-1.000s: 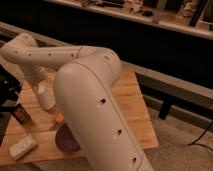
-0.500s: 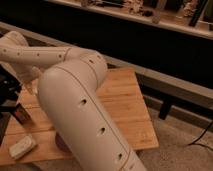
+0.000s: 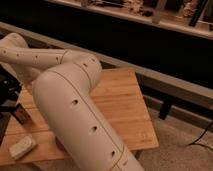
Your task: Place the ceramic cup over the eraser
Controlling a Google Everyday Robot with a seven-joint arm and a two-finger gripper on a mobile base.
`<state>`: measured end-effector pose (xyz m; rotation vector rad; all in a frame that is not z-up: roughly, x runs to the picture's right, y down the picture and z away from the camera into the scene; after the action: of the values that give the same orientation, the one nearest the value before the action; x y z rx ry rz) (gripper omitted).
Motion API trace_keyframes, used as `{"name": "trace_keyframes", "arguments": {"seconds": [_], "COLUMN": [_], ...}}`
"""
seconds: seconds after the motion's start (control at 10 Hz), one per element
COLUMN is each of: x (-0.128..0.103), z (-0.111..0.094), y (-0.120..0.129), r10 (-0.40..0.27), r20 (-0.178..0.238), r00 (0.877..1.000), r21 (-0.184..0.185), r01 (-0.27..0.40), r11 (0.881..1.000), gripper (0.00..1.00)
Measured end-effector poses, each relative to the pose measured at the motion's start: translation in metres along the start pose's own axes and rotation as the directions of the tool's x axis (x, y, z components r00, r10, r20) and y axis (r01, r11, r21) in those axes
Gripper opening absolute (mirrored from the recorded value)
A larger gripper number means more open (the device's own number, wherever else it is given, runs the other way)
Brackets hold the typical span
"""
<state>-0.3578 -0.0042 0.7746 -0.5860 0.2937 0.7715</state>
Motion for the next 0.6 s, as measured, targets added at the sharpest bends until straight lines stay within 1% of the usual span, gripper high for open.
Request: {"name": "trace_keyframes", "arguments": {"seconds": [0.3,0.6], "x": [-0.002,0.001], "z": [0.011,0.023], "y": [-0.001,0.0], "r10": [0.004,0.009], "r20": [-0.01,-0.028], "r00": [1.0,1.0], "r21": [-0.008,-0.033], "r01": [-0.004,-0.01], "r11": [1.0,0.999], "gripper": [0.65,0.65]}}
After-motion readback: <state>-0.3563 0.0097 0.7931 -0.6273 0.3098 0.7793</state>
